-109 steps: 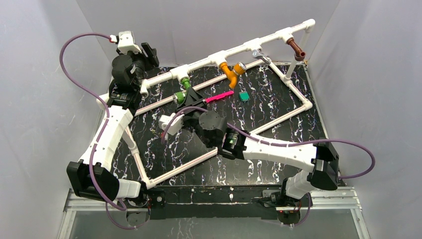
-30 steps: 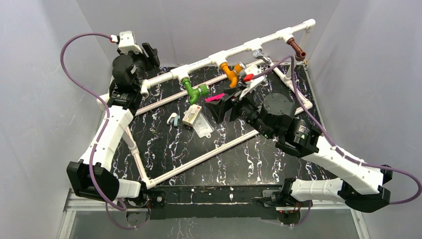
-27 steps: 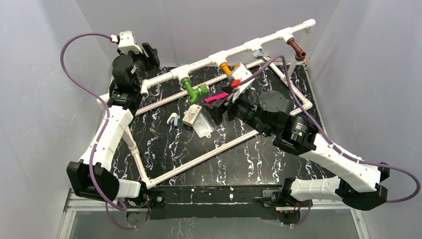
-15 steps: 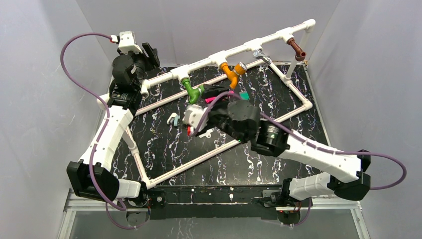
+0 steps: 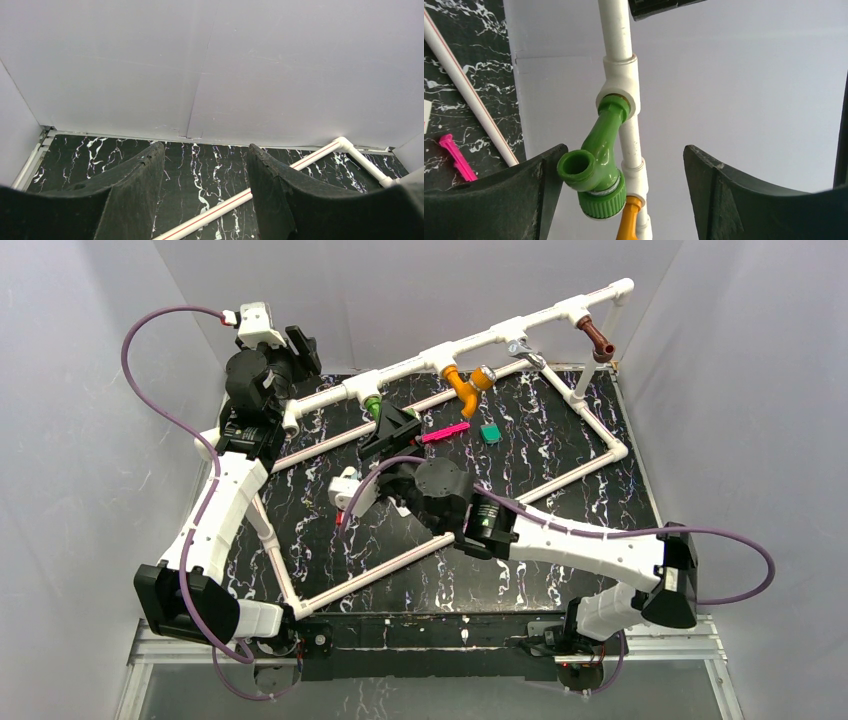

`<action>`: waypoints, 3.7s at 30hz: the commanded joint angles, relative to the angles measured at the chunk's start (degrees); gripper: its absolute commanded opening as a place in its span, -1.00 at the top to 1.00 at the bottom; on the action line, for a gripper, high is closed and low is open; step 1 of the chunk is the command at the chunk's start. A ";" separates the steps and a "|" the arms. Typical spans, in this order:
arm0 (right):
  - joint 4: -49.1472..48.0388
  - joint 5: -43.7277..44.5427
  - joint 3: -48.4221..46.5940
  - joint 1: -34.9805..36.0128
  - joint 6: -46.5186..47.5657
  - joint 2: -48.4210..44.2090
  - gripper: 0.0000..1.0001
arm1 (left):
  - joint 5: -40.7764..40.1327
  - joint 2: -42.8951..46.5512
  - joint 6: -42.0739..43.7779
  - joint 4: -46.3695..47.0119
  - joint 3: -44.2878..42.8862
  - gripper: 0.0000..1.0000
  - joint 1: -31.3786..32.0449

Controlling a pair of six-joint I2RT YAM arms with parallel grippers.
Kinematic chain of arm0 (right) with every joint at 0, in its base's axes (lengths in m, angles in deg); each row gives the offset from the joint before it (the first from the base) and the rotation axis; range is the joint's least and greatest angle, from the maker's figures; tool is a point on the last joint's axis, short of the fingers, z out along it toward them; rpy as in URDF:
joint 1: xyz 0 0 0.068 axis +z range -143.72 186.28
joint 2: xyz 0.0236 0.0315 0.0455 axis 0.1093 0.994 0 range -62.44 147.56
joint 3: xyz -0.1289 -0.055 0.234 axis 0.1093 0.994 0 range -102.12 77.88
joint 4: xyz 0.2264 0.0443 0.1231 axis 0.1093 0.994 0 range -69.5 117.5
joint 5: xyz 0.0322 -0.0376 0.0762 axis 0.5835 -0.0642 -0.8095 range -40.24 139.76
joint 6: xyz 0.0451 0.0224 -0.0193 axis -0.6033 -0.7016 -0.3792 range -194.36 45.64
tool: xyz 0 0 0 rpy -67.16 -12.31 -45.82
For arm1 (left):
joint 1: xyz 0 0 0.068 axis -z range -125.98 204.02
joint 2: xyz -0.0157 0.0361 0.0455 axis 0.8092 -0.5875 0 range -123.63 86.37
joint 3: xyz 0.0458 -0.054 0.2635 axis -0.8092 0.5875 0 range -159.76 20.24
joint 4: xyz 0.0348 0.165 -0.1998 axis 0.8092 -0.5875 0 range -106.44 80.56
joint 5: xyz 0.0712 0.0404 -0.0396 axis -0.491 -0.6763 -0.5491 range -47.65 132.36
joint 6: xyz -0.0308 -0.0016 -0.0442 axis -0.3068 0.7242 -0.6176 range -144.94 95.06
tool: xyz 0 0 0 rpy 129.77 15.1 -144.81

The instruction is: Install the water faucets

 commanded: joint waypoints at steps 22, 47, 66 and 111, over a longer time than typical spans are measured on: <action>-10.77 5.89 -0.54 -3.99 -22.76 6.41 0.97 | -1.02 -9.76 0.66 -18.38 8.60 -0.18 1.14; -16.10 6.78 6.03 -7.32 -129.63 -1.31 0.97 | -0.68 -8.82 0.50 -18.28 8.61 -0.18 1.14; -37.87 0.99 15.95 -10.58 -172.25 -1.18 0.90 | -0.12 -8.54 0.40 -18.10 8.90 -0.18 1.12; 21.21 -19.33 -8.41 -10.41 -60.48 -15.31 -0.66 | -0.58 -8.82 0.73 -18.27 8.82 -0.18 1.12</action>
